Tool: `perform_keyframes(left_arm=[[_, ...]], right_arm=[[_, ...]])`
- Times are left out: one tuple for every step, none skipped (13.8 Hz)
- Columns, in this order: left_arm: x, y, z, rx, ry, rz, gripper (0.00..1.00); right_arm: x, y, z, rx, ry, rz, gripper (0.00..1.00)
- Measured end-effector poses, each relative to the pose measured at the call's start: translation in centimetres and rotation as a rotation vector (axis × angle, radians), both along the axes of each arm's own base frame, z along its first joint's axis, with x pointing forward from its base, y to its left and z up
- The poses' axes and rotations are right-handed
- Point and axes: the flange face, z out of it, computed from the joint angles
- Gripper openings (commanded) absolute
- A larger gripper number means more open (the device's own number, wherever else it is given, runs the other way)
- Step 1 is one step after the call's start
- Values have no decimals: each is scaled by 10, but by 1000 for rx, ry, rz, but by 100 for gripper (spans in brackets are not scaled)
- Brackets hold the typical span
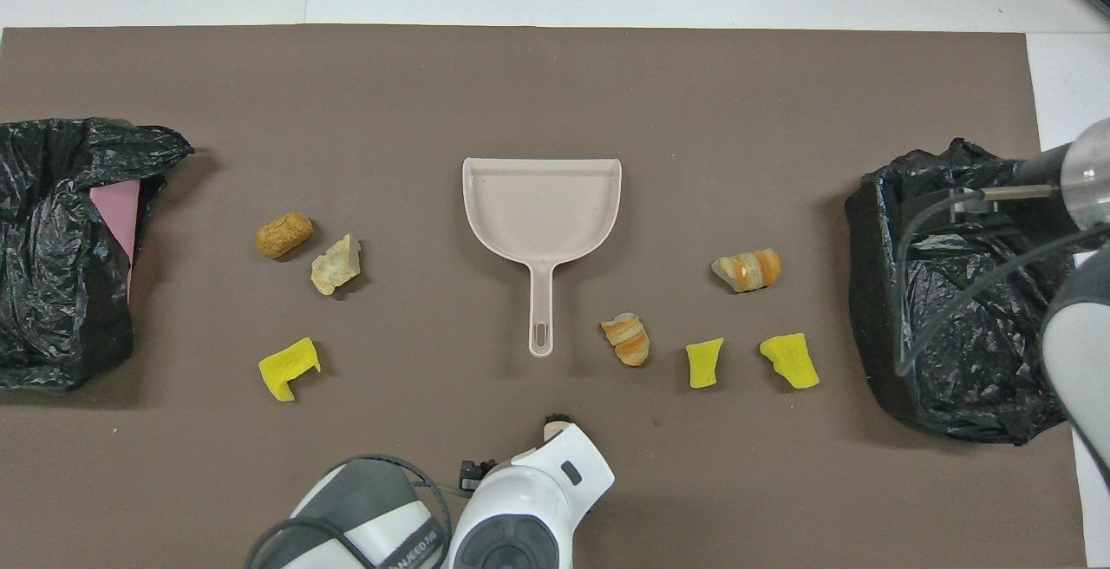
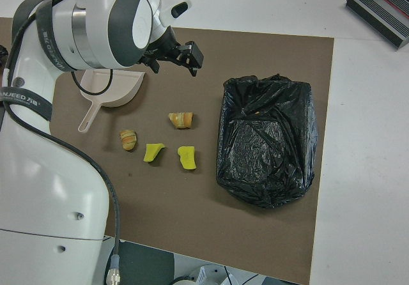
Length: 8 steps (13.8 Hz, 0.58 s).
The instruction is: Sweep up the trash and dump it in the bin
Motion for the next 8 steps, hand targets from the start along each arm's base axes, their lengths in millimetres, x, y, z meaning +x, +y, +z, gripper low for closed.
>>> perform_keyframes(left_arm=[[-18,-8,-7,0,0,8,100],[-34,-13,-14,-2,0,19,100],[-48,-18,-19,-4,-1,33,100],[-62,-23,-23,-4,0,42,100],[-73,-26,-27,-3,1,46,100],[-85,-28,-31,-4,1,51,100],[-97,-30,-36,-3,2,52,100],[-108,-32,-43,-4,2,52,100]], right_arm=[[4,17,-8,5,-9,-9,100],[8,37,-18,11,-15,-16,100],[12,59,-29,18,-19,-25,100],[16,84,-43,25,-17,-34,100],[19,107,-57,30,-10,-41,100],[19,134,-73,35,-2,-46,100],[19,161,-87,40,2,-51,100],[17,187,-101,46,3,-56,100]])
